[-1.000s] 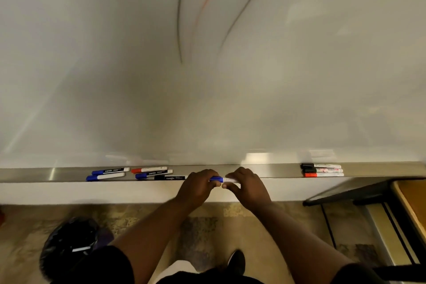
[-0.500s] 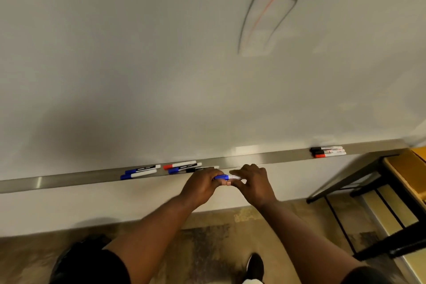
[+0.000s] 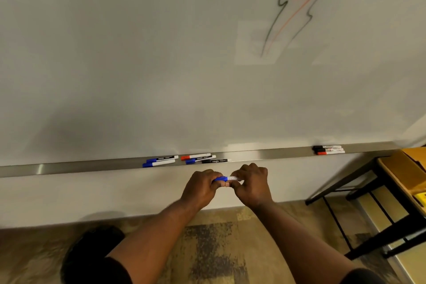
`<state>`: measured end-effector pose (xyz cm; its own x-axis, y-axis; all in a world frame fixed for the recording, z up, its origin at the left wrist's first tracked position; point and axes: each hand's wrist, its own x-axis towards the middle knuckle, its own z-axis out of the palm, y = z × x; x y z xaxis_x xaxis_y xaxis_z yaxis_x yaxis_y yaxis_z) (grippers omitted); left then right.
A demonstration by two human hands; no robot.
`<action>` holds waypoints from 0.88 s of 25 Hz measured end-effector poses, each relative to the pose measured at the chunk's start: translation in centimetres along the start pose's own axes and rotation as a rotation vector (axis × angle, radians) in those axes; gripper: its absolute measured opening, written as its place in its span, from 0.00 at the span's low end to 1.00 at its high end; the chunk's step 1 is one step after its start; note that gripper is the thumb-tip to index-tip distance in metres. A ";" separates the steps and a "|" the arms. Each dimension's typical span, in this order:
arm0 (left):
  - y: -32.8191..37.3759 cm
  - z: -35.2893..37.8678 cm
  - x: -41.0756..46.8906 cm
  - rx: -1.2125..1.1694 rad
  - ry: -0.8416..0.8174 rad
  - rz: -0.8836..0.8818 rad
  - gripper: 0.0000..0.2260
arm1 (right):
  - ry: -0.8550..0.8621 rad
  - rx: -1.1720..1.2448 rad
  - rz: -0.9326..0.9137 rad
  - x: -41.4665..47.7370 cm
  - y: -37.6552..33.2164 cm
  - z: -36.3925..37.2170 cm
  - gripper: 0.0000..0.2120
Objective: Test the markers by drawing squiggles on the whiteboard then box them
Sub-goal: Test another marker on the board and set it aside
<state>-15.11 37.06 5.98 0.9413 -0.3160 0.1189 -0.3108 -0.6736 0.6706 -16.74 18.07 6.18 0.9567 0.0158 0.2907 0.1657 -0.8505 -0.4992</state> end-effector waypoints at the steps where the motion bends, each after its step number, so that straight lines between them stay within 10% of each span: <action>1: 0.5 0.0 -0.1 0.015 0.019 0.007 0.10 | 0.009 -0.010 -0.003 0.0 -0.2 -0.3 0.04; 22: 18.2 -23.7 16.7 0.478 0.583 0.687 0.09 | 0.569 0.097 -0.159 14.2 -6.1 -23.8 0.08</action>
<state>-1.94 35.33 37.49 0.4172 -0.4460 0.7918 -0.7081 -0.7057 -0.0244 -9.87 10.91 32.79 0.6445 -0.1678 0.7460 0.3431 -0.8084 -0.4782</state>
